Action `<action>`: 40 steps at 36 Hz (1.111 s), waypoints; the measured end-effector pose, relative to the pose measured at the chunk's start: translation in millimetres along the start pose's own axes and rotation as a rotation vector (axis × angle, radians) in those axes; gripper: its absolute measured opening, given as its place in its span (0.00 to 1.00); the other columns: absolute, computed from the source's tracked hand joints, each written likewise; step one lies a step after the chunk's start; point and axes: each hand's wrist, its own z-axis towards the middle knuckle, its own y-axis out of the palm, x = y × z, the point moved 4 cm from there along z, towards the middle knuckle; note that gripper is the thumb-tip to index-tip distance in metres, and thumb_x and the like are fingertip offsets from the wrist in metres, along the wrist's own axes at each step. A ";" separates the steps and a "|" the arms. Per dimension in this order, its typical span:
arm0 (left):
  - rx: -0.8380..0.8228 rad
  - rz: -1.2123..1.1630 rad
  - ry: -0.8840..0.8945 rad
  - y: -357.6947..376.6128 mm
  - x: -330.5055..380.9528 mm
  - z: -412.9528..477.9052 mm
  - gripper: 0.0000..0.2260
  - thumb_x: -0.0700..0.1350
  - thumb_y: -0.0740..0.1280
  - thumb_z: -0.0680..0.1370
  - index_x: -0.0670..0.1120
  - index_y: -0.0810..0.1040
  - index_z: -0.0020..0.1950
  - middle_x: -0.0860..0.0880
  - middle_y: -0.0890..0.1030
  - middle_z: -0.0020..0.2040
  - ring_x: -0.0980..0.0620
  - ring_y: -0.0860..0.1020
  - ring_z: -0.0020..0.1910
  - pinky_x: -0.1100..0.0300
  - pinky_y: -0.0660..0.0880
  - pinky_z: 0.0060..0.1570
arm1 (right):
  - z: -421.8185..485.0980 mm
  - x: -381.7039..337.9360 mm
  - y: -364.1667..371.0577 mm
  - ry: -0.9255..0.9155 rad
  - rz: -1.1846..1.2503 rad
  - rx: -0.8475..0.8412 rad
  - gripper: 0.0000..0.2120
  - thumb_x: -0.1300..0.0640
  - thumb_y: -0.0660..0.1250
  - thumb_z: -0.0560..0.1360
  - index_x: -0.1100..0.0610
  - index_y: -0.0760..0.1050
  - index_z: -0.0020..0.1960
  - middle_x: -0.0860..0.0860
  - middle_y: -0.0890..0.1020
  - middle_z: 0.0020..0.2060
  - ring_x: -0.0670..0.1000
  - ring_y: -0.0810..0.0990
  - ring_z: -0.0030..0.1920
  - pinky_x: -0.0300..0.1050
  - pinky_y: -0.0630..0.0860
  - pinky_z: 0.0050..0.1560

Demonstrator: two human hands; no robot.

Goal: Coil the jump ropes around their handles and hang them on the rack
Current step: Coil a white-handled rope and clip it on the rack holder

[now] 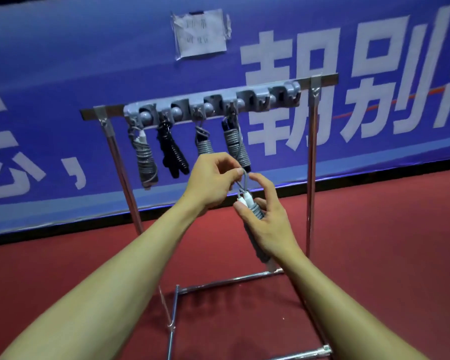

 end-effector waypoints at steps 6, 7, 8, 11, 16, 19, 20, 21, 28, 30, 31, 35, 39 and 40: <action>-0.034 0.160 0.090 2.3 41.0 78.2 0.05 0.37 0.71 0.73 0.44 0.81 0.37 0.51 0.80 0.30 0.63 0.72 0.25 0.67 0.69 0.31 | 70.2 -5.4 -20.1 -0.074 -0.011 0.069 0.21 0.53 0.69 0.77 0.36 0.67 0.64 0.50 0.76 0.29 0.46 0.69 0.26 0.44 0.67 0.31; -0.059 0.206 0.109 2.3 48.4 91.7 0.06 0.37 0.72 0.73 0.44 0.81 0.37 0.52 0.79 0.29 0.64 0.71 0.25 0.68 0.68 0.31 | 82.7 -6.5 -23.6 -0.084 -0.025 0.089 0.21 0.53 0.69 0.77 0.39 0.67 0.65 0.48 0.77 0.28 0.44 0.69 0.26 0.42 0.67 0.31; -0.078 0.242 0.121 2.9 53.5 106.0 0.07 0.37 0.72 0.73 0.45 0.81 0.36 0.52 0.79 0.29 0.65 0.71 0.24 0.70 0.67 0.31 | 95.5 -7.6 -26.5 -0.093 -0.037 0.106 0.20 0.53 0.69 0.78 0.41 0.67 0.66 0.46 0.76 0.26 0.43 0.69 0.25 0.39 0.67 0.30; -0.096 0.313 0.139 8.4 62.9 144.5 0.09 0.37 0.72 0.73 0.47 0.79 0.35 0.52 0.80 0.30 0.64 0.74 0.28 0.68 0.70 0.33 | 131.0 -9.3 -33.3 -0.106 -0.065 0.156 0.20 0.48 0.68 0.78 0.39 0.66 0.67 0.46 0.72 0.25 0.44 0.69 0.25 0.45 0.69 0.31; -0.036 0.357 0.139 28.3 67.0 186.2 0.06 0.39 0.72 0.73 0.46 0.81 0.36 0.49 0.83 0.33 0.55 0.81 0.32 0.63 0.78 0.37 | 172.3 0.3 -43.1 -0.094 -0.086 0.212 0.18 0.46 0.66 0.78 0.34 0.66 0.65 0.47 0.69 0.24 0.46 0.67 0.25 0.47 0.69 0.32; -0.013 0.338 0.115 37.6 62.7 199.7 0.06 0.39 0.72 0.72 0.46 0.81 0.36 0.48 0.83 0.34 0.51 0.83 0.36 0.56 0.82 0.41 | 188.4 8.6 -46.0 -0.080 -0.067 0.226 0.18 0.46 0.66 0.77 0.34 0.66 0.65 0.47 0.71 0.26 0.49 0.71 0.28 0.50 0.72 0.34; -0.003 0.342 0.111 39.3 61.2 203.2 0.05 0.39 0.72 0.73 0.46 0.82 0.37 0.48 0.83 0.35 0.51 0.83 0.36 0.55 0.81 0.40 | 193.3 11.8 -45.4 -0.073 -0.061 0.230 0.19 0.45 0.66 0.77 0.34 0.66 0.65 0.47 0.73 0.28 0.51 0.73 0.31 0.51 0.75 0.36; 0.003 0.351 0.112 40.3 60.9 205.5 0.04 0.38 0.72 0.73 0.46 0.82 0.39 0.48 0.83 0.35 0.51 0.82 0.35 0.56 0.81 0.39 | 197.1 13.6 -44.4 -0.068 -0.062 0.231 0.19 0.43 0.66 0.76 0.33 0.65 0.65 0.47 0.76 0.33 0.53 0.75 0.34 0.53 0.76 0.39; -0.111 0.384 0.042 43.0 55.8 212.6 0.03 0.40 0.73 0.74 0.43 0.83 0.41 0.44 0.85 0.37 0.48 0.85 0.38 0.50 0.82 0.45 | 198.0 22.6 -45.7 -0.078 -0.036 0.212 0.18 0.45 0.66 0.77 0.33 0.66 0.63 0.52 0.73 0.29 0.50 0.72 0.29 0.49 0.72 0.34; -0.138 0.357 0.018 42.7 56.3 210.6 0.05 0.42 0.74 0.74 0.43 0.82 0.39 0.43 0.85 0.37 0.48 0.85 0.38 0.50 0.82 0.46 | 195.4 25.6 -47.7 -0.069 -0.007 0.220 0.18 0.45 0.68 0.76 0.33 0.66 0.62 0.53 0.73 0.28 0.51 0.71 0.28 0.50 0.73 0.33; -0.138 0.353 0.011 42.7 57.2 210.0 0.05 0.43 0.74 0.74 0.44 0.82 0.39 0.44 0.85 0.36 0.49 0.84 0.37 0.53 0.82 0.43 | 195.7 27.0 -48.2 -0.057 0.003 0.219 0.18 0.45 0.68 0.76 0.33 0.66 0.61 0.52 0.73 0.28 0.50 0.71 0.28 0.50 0.73 0.33; -0.071 0.431 0.023 43.7 61.3 203.8 0.06 0.45 0.70 0.76 0.46 0.81 0.40 0.49 0.81 0.34 0.54 0.78 0.32 0.64 0.73 0.31 | 197.8 39.0 -45.4 0.014 -0.013 0.189 0.17 0.46 0.70 0.75 0.41 0.68 0.60 0.46 0.73 0.29 0.43 0.70 0.28 0.38 0.69 0.31; -0.072 0.442 0.023 43.0 57.4 195.3 0.04 0.41 0.68 0.76 0.47 0.81 0.41 0.45 0.84 0.42 0.48 0.83 0.44 0.52 0.81 0.48 | 195.4 57.0 -38.5 0.092 -0.041 0.118 0.12 0.47 0.70 0.76 0.50 0.69 0.42 0.46 0.73 0.33 0.45 0.71 0.33 0.44 0.68 0.38; -0.076 0.450 0.022 42.8 55.2 193.4 0.04 0.40 0.68 0.76 0.47 0.81 0.43 0.45 0.85 0.44 0.47 0.83 0.45 0.52 0.81 0.49 | 195.1 59.2 -37.7 0.098 -0.042 0.103 0.13 0.47 0.69 0.76 0.50 0.68 0.41 0.45 0.73 0.33 0.45 0.70 0.33 0.44 0.68 0.38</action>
